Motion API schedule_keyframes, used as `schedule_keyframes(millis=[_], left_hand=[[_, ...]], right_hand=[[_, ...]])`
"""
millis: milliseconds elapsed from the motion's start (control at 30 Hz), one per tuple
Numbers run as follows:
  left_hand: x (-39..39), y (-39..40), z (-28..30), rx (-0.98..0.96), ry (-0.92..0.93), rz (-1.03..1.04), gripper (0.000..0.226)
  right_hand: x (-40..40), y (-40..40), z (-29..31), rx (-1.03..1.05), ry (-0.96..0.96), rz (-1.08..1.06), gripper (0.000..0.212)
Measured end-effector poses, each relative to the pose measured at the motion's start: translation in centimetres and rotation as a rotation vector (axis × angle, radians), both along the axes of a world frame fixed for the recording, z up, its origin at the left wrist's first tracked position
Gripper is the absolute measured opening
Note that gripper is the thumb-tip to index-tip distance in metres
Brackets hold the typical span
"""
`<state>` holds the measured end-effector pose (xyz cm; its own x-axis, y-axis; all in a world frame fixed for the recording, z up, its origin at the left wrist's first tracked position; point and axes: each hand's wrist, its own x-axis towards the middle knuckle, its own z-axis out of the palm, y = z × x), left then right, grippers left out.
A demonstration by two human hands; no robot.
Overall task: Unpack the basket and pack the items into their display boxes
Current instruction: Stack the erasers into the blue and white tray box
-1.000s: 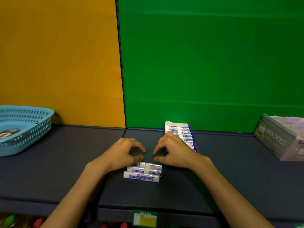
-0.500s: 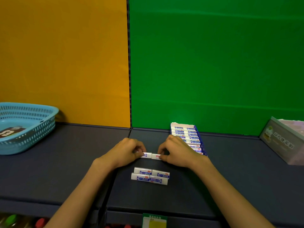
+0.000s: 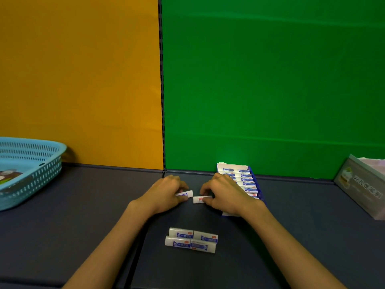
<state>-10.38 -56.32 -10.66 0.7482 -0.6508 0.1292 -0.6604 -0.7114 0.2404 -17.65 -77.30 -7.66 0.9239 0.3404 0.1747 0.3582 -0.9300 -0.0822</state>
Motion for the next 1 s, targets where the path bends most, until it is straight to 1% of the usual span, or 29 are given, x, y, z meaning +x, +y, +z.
schedule_keyframes(millis=[67,133,200,267,300,367,433,533,633,733,833,1000], left_hand=[[0.2,-0.2,-0.2,-0.042,0.067,-0.010,0.029],[0.3,-0.1,-0.3,-0.130,0.130,-0.006,0.027],[0.3,0.0,-0.3,-0.267,0.188,0.020,0.019],[0.1,0.2,0.0,-0.443,0.305,0.049,0.013],[0.0,0.3,0.1,-0.512,0.362,0.062,0.015],[0.0,0.6,0.4,-0.578,0.416,0.097,0.019],[0.0,0.8,0.7,-0.584,0.407,0.122,0.022],[-0.1,1.0,0.7,-0.554,0.343,0.103,0.019],[0.3,1.7,0.3,-0.488,0.267,0.117,0.019],[0.7,2.1,-0.2,-0.399,0.274,0.109,0.025],[0.9,2.0,-0.4,-0.341,0.243,0.109,0.028],[0.6,1.6,-0.5,-0.278,0.162,0.088,0.021]], right_hand=[[0.2,-0.2,-0.1,-0.018,0.011,0.000,0.023],[0.4,-0.3,-0.2,-0.019,0.020,0.000,0.025],[0.5,-0.4,-0.3,-0.008,0.022,0.004,0.025],[0.6,-0.4,-0.3,0.017,0.024,0.008,0.025],[0.7,-0.5,-0.3,0.034,0.021,0.011,0.025],[0.8,-0.5,-0.3,0.053,0.021,0.016,0.026],[0.9,-0.5,-0.2,0.060,0.030,0.020,0.029],[1.0,-0.4,-0.2,0.067,0.053,0.028,0.032],[1.0,-0.4,-0.3,0.081,0.061,0.035,0.032],[1.0,-0.4,-0.3,0.077,0.061,0.038,0.032],[1.1,-0.3,-0.5,0.069,0.055,0.045,0.033],[1.2,-0.4,-0.7,0.123,0.041,0.058,0.029]])
